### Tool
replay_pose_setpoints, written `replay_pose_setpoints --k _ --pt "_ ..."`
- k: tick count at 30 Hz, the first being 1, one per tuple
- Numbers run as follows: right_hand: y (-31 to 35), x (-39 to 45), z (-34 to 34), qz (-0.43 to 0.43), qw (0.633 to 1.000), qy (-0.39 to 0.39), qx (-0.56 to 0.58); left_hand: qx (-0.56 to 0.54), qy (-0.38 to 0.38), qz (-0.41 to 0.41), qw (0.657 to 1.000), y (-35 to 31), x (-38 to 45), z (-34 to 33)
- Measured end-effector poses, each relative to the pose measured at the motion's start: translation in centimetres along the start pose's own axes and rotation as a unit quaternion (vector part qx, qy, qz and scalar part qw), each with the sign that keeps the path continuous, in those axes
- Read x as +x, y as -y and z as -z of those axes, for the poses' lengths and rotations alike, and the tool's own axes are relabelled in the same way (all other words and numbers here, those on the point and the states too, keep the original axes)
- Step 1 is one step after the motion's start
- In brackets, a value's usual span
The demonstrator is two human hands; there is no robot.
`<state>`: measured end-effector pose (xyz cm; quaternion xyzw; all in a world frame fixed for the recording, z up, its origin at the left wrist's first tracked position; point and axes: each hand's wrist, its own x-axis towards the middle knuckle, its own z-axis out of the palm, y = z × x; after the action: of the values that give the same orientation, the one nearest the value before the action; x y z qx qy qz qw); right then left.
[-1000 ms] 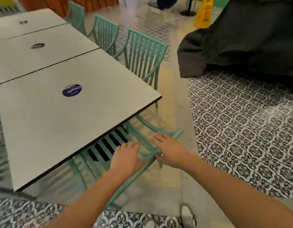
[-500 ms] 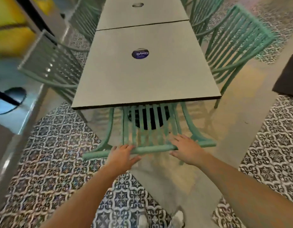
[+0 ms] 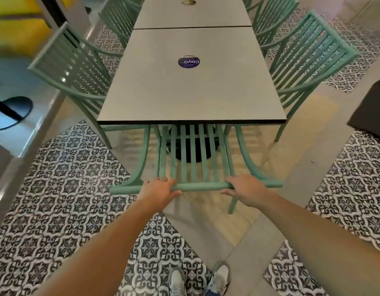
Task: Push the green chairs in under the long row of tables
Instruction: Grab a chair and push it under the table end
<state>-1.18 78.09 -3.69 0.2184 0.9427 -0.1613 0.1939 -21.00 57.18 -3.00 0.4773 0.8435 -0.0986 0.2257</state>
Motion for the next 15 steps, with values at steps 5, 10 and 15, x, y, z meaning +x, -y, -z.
replay_pose_setpoints --k 5,10,15 --pt "0.9 -3.0 -1.8 -0.004 1.0 0.002 0.004 0.031 0.001 -0.02 0.999 -0.5 -2.9 -1.0" --pt "2.5 -5.6 -3.8 -0.02 1.0 0.0 0.002 0.044 0.002 -0.04 0.998 -0.4 -5.5 -2.6" --pt "4.0 -7.5 -5.1 -0.027 1.0 0.004 0.01 0.031 0.008 -0.049 0.998 -0.3 -7.7 -3.3"
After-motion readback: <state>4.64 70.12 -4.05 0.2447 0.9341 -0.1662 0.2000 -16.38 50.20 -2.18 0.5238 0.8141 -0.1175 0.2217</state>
